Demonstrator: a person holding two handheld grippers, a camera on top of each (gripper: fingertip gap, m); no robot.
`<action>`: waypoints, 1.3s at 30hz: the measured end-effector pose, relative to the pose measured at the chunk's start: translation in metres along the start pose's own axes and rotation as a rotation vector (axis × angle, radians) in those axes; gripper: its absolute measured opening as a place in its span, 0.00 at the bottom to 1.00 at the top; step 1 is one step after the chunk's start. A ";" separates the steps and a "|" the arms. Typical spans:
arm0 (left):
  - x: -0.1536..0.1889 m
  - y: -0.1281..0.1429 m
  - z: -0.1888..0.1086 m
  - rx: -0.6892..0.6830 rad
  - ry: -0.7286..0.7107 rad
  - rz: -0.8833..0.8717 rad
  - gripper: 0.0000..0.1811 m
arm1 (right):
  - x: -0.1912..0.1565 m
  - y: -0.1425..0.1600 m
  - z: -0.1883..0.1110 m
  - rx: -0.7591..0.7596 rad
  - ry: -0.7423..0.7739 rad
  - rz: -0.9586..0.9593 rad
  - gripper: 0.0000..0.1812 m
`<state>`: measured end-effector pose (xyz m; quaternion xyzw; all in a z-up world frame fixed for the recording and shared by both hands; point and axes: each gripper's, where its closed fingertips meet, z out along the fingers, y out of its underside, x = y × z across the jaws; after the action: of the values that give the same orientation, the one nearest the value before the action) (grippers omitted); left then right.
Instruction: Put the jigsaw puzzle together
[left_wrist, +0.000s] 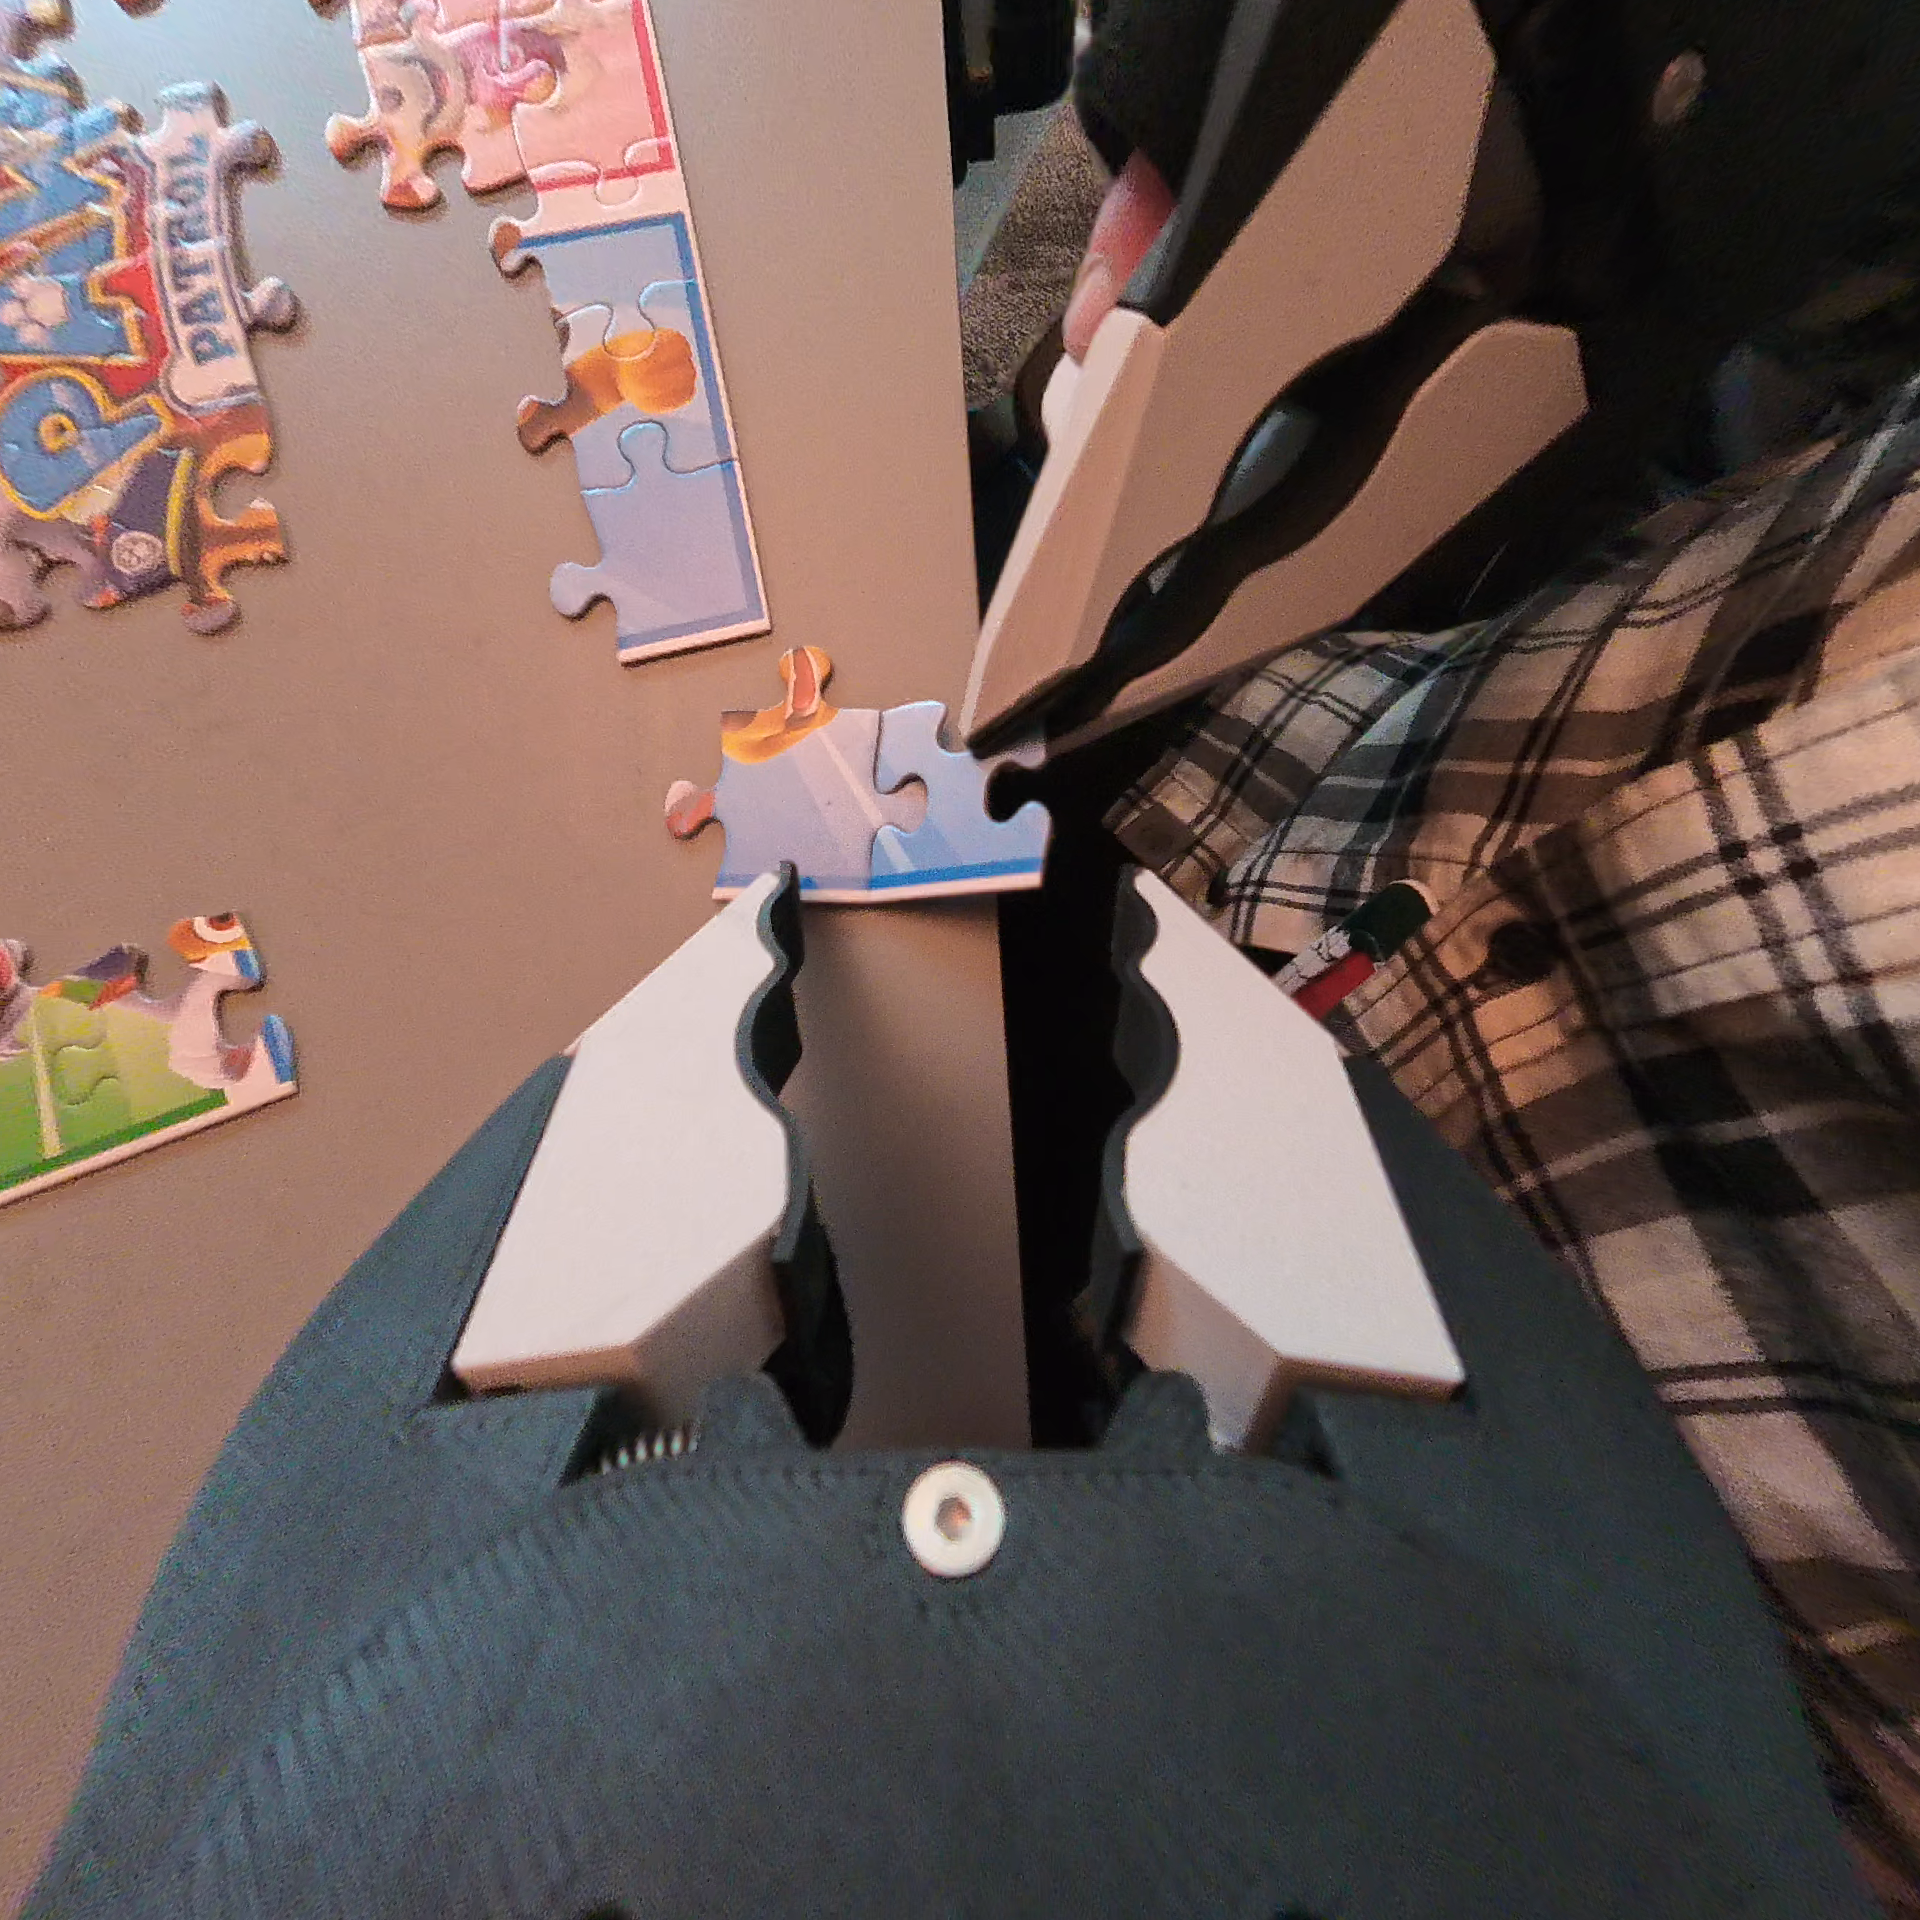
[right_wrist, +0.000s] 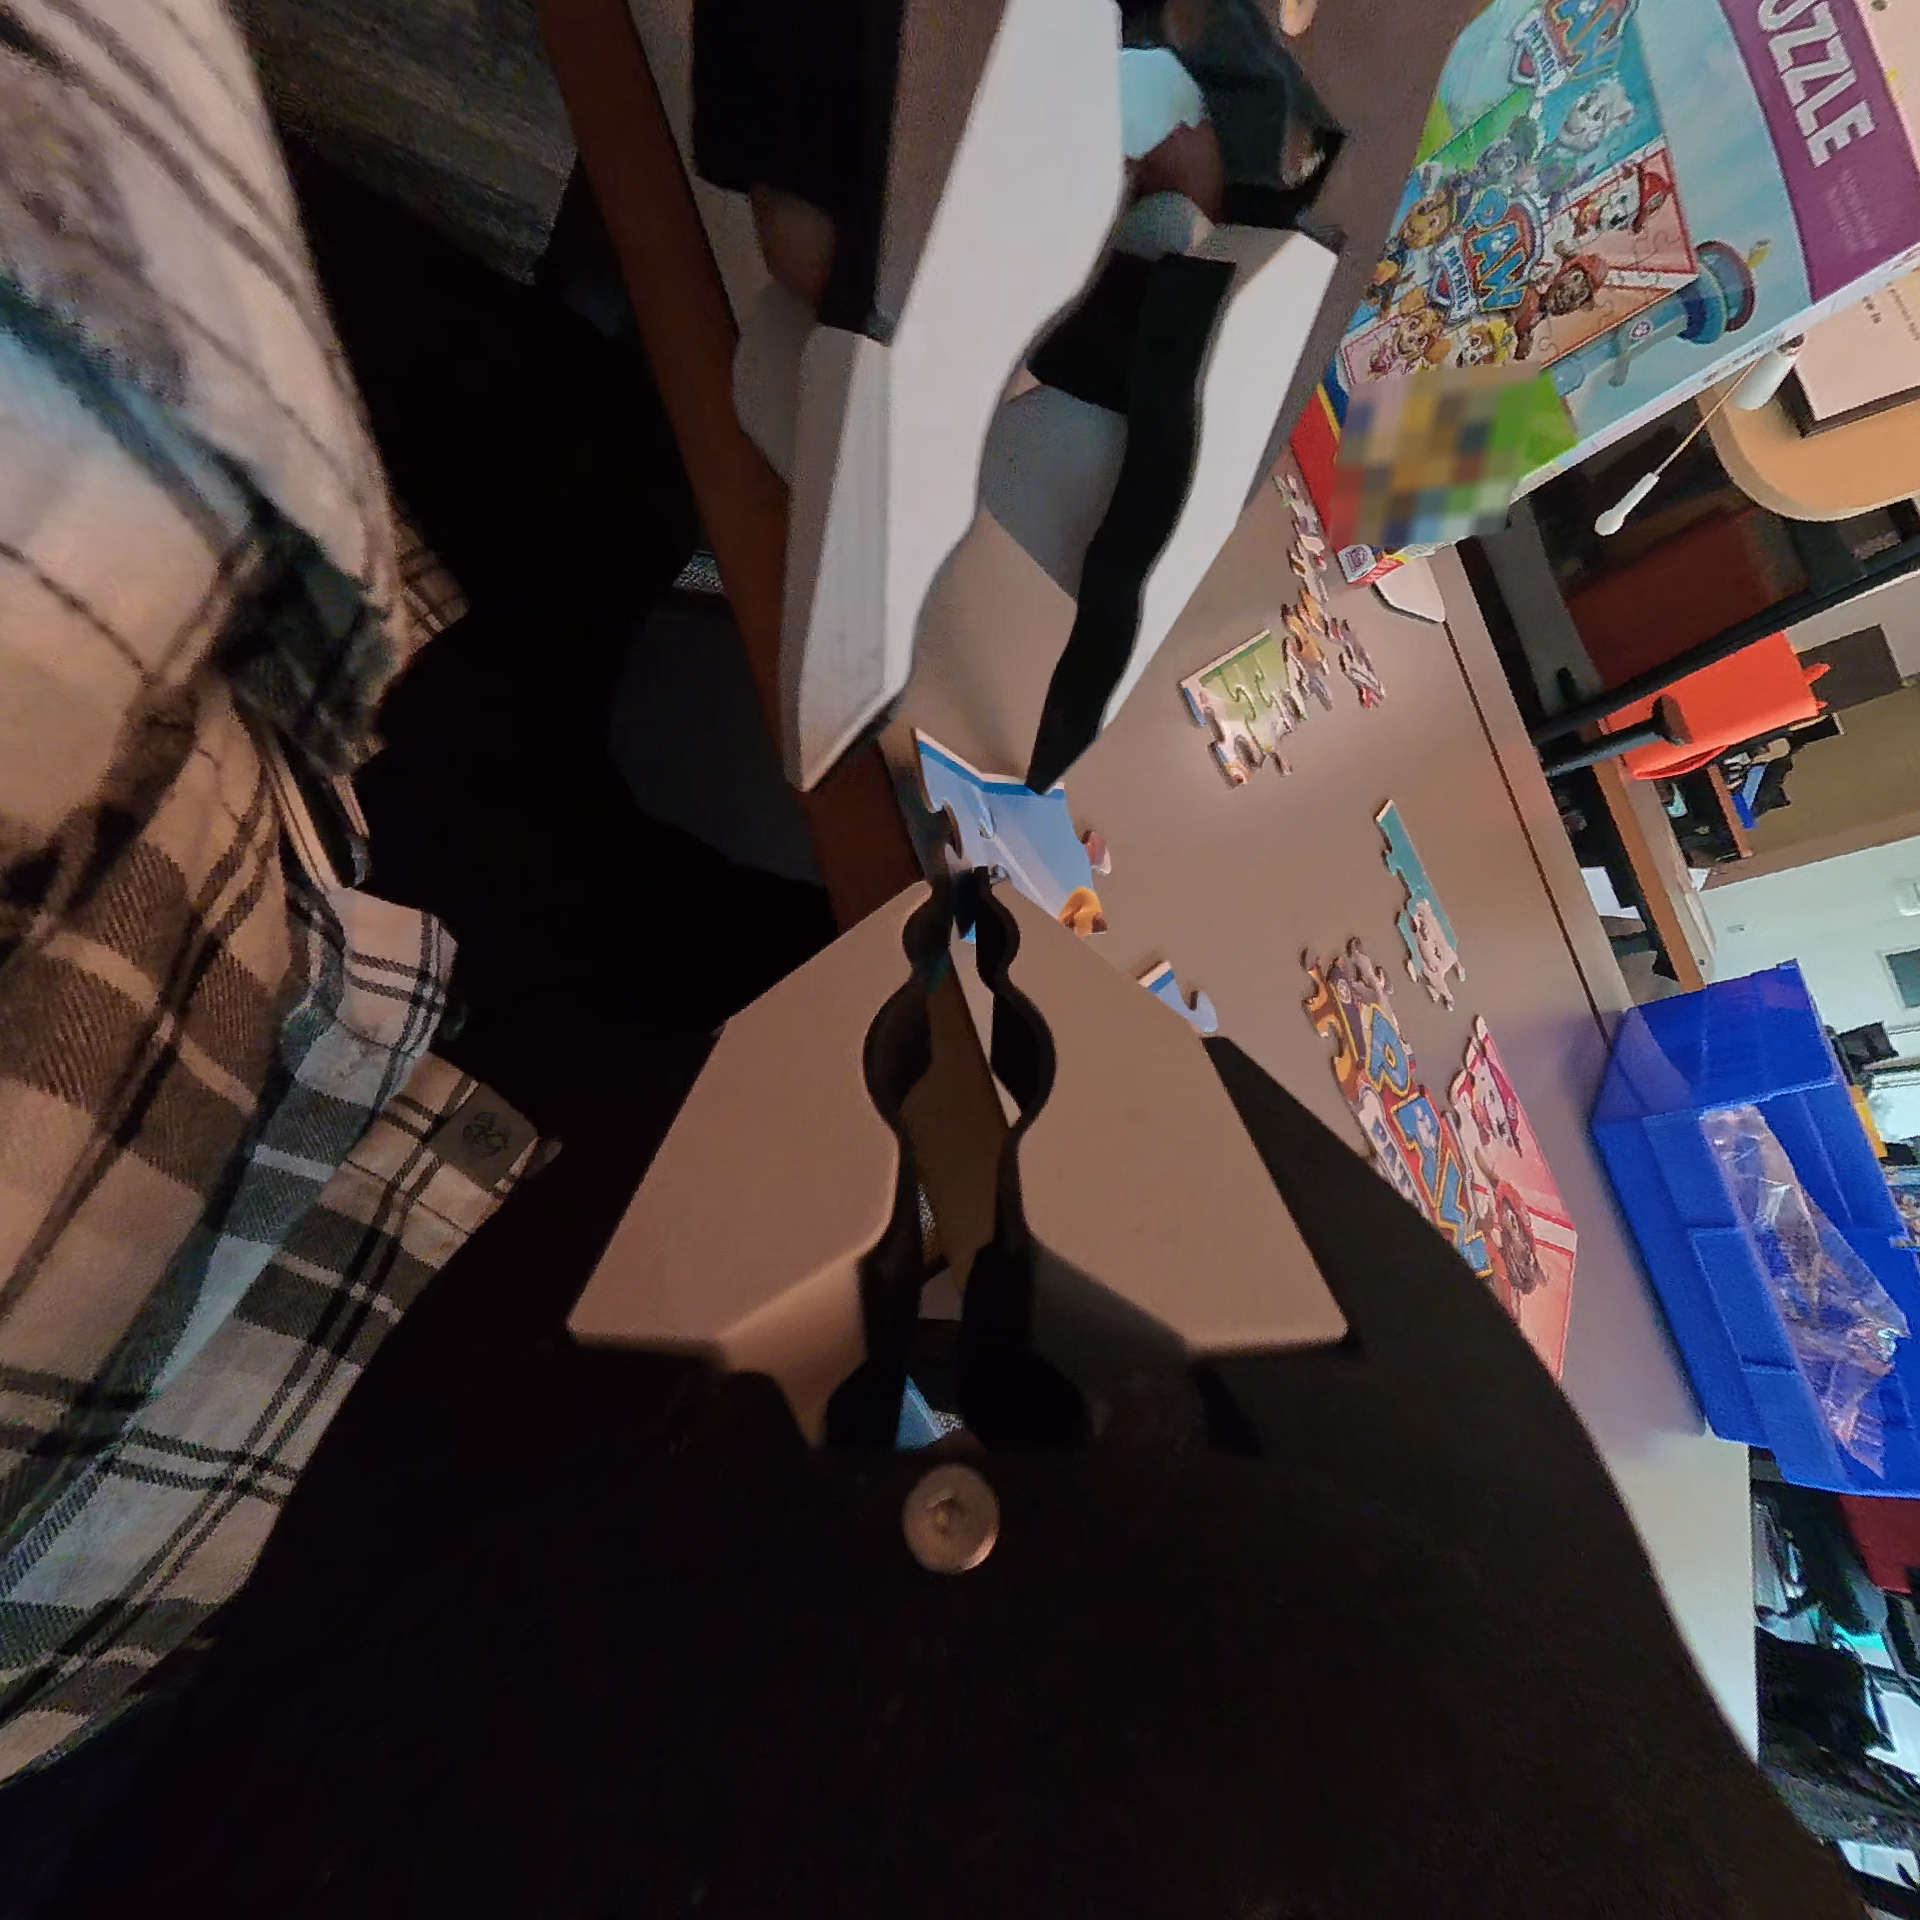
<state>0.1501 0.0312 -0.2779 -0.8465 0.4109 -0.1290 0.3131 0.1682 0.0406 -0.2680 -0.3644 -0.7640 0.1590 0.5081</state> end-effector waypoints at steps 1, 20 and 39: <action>-0.001 -0.001 -0.002 0.019 -0.016 0.021 0.33 | 0.002 0.000 -0.001 0.002 0.003 0.000 0.00; -0.038 -0.009 0.001 -0.026 -0.318 0.472 0.04 | 0.028 -0.005 -0.002 0.055 -0.040 0.013 0.00; -0.102 -0.039 0.002 -0.070 -0.515 0.606 0.00 | 0.099 0.024 0.001 0.080 -0.123 0.110 0.11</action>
<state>0.1109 0.1299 -0.2509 -0.7019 0.5540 0.1999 0.4005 0.1557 0.1280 -0.2180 -0.3746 -0.7659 0.2391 0.4647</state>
